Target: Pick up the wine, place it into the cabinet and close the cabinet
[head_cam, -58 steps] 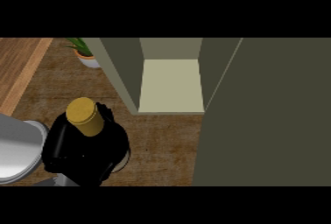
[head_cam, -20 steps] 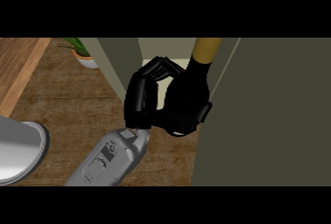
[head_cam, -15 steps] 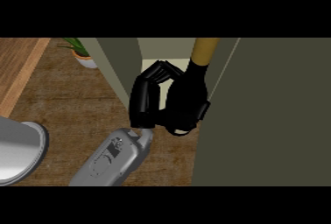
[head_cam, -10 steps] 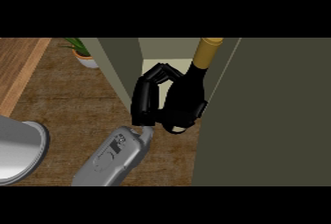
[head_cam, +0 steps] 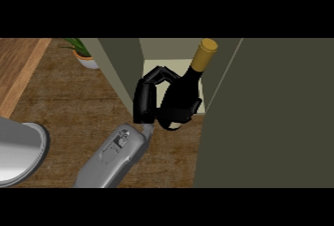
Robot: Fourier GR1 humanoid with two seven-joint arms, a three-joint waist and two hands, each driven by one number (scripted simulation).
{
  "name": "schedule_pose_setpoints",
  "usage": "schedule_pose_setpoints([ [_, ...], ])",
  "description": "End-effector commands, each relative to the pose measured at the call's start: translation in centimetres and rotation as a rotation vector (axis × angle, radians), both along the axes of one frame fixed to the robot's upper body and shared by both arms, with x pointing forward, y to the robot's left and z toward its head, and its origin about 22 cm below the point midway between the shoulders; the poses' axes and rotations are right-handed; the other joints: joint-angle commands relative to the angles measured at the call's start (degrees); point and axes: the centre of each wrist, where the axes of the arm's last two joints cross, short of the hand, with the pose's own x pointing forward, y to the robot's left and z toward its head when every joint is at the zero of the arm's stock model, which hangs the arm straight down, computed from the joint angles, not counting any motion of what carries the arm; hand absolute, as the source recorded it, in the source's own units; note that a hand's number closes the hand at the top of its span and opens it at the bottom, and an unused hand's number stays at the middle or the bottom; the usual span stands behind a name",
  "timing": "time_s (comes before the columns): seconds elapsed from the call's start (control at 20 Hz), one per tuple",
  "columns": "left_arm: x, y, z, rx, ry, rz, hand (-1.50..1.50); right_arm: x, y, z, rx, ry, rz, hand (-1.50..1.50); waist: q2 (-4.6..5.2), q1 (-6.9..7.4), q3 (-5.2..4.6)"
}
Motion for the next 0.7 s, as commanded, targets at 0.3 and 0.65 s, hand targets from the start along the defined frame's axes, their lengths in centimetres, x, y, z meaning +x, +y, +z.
schedule_pose_setpoints([
  [0.3, 2.6, 1.4, -1.3, -0.025, -0.008, 0.054, 1.50, -0.8, -0.8, 1.4, 0.033, -0.029, 0.040, -1.50, 0.10, -0.09, -0.02],
  [0.65, 4.2, 2.3, -0.1, -0.025, 0.038, 0.031, 1.50, -1.8, 0.5, 1.3, 0.063, -0.019, 0.045, -1.50, -0.01, 0.18, -0.02],
])
